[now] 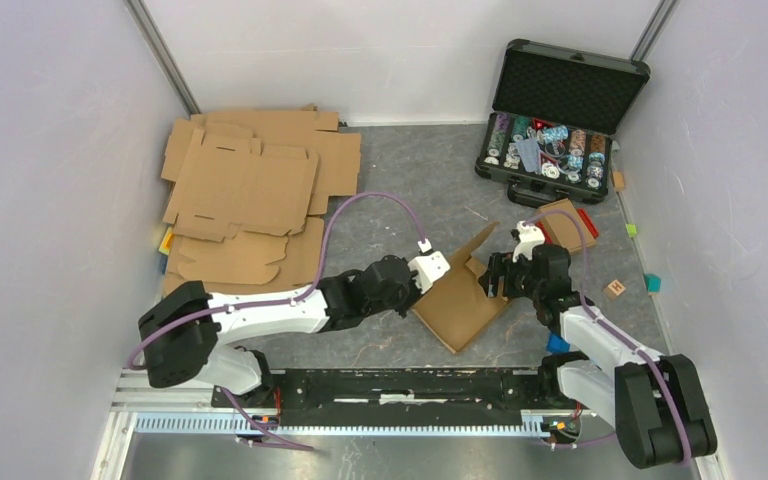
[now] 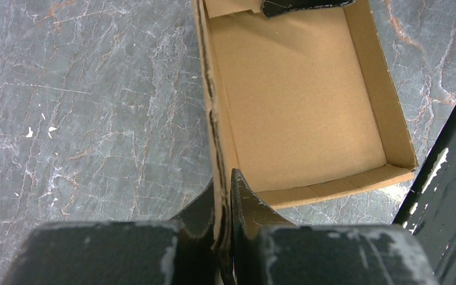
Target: Fold the paper box
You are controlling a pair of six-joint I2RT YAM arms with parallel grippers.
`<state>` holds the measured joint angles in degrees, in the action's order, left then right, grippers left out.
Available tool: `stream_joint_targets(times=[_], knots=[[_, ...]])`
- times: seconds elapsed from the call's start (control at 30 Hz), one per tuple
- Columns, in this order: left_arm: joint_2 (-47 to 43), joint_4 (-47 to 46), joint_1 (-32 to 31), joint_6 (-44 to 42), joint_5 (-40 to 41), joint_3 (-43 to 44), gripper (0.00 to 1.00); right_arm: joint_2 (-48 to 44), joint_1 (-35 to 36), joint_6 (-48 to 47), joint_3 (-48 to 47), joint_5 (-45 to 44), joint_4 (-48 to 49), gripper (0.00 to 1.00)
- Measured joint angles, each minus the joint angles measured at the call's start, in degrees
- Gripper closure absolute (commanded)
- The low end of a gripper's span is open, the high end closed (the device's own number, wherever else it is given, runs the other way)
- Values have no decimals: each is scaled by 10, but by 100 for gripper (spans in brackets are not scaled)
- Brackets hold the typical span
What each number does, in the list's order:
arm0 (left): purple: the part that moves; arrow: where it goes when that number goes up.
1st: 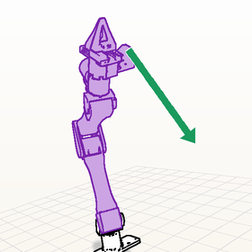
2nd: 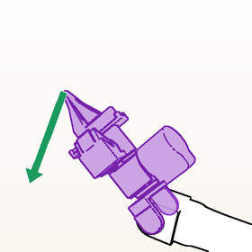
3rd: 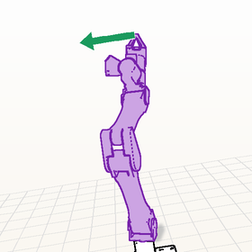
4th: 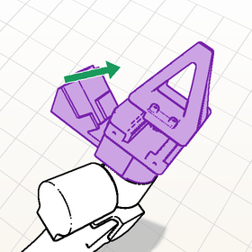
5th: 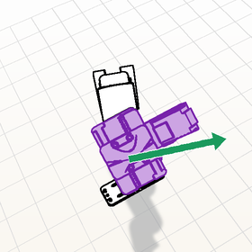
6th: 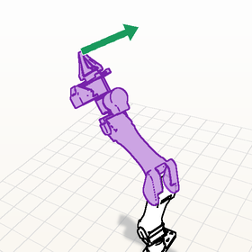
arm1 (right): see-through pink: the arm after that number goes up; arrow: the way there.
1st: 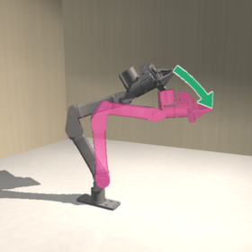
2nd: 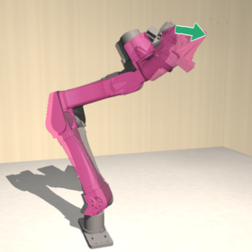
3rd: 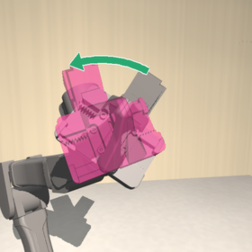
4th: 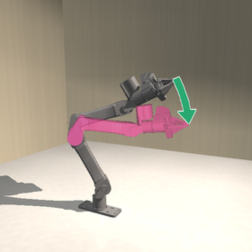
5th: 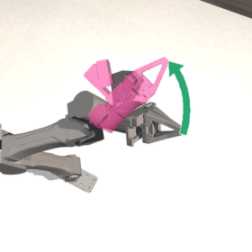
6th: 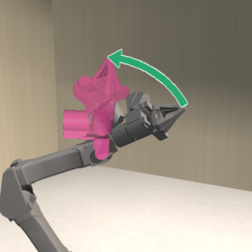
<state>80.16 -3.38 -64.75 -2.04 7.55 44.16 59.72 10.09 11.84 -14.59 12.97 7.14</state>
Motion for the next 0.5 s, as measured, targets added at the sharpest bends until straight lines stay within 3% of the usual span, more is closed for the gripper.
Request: stream_joint_targets(times=[0.33,0.5], knots=[[8,-2,0,0,0,5,90,-2,7,-10,0,-13,-12,39],[10,-2,0,0,0,5,90,5,8,-9,-3,-18,-16,22]])
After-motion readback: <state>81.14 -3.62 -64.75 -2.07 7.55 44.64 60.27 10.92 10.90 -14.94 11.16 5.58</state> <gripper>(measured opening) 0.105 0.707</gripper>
